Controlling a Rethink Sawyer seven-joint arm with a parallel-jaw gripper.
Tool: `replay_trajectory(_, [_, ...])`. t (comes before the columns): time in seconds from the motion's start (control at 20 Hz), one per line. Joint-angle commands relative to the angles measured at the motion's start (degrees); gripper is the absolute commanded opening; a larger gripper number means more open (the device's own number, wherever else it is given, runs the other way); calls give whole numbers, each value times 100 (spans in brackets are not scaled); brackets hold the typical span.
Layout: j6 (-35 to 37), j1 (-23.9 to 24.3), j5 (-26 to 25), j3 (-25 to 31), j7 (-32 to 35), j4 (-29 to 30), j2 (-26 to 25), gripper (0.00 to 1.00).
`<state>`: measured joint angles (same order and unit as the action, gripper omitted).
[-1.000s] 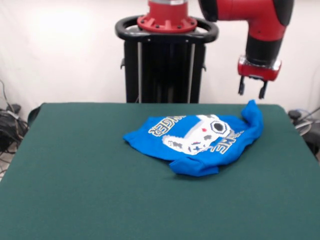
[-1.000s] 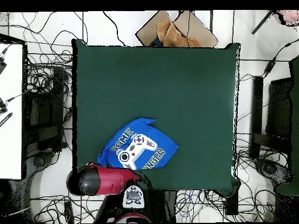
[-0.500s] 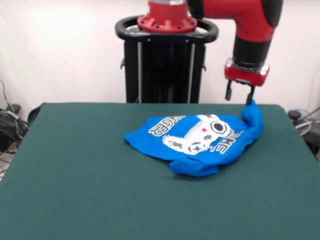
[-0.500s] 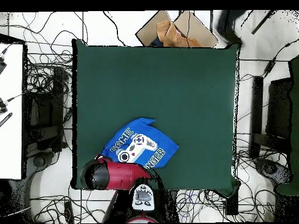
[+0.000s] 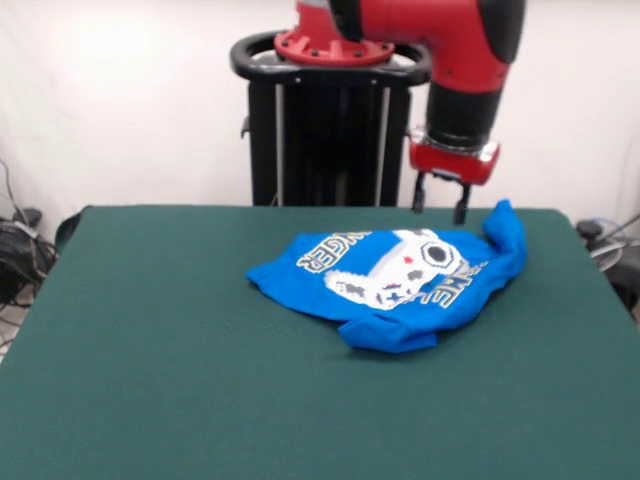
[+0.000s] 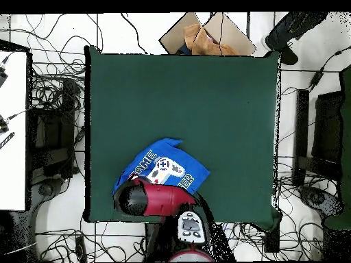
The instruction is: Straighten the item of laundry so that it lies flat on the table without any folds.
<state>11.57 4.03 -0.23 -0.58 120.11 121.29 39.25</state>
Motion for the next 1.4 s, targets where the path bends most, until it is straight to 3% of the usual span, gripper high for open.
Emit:
replay_trajectory(0.05, [-152,328,-447,63,77,-700,-481,100])
replay_trajectory(0.35, [-82,417,-739,17,114,-895,-573,100])
replay_trajectory(0.8, [-321,183,-1205,-561,311,-1278,-574,100])
replay_trajectory(1.1, [-309,384,-1458,-518,222,-1425,-683,100])
replay_trajectory(1.4, [-1022,337,-1805,-955,474,-1335,-1027,100])
